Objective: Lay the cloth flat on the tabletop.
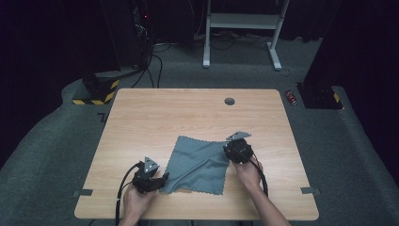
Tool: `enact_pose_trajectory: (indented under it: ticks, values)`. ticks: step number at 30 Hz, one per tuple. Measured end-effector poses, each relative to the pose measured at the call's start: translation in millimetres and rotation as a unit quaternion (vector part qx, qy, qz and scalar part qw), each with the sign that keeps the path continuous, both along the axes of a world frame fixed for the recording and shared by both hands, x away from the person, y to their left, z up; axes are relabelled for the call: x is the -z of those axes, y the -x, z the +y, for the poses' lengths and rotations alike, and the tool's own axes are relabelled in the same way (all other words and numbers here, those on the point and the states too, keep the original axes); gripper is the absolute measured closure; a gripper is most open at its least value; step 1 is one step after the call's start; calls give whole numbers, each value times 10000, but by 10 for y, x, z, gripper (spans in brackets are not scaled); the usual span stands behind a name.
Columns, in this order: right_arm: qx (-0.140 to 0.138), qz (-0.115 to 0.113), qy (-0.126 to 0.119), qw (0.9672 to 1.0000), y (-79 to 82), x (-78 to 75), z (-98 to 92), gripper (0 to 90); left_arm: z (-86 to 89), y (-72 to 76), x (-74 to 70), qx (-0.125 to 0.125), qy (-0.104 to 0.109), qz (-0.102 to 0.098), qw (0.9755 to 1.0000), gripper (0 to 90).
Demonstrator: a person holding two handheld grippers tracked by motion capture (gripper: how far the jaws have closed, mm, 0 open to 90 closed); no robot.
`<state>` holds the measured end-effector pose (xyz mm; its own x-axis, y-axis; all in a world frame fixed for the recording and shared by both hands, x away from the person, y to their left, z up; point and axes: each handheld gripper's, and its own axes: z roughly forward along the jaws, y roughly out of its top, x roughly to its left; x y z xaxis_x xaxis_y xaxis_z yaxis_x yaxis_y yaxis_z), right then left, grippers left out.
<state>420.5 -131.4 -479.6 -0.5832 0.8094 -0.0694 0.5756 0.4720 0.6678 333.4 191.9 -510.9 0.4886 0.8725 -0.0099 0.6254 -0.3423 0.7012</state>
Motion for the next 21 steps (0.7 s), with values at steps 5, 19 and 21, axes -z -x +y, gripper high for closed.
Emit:
enact_pose_trajectory:
  ticks: [5, 19, 21]
  values:
    - [-234, 38, -170, 9996, 334, 61, 24, 727, -100, -363, -86, -2, 28, 65, 10000, 470]
    - [-692, 120, -252, 9972, 813, 326, 94, 730, -452, -1160, -37, -177, -260, 290, 9991, 526]
    - [-738, 156, -249, 9968, 816, 337, 97, 729, -514, -1208, -12, -184, -239, 235, 9993, 529]
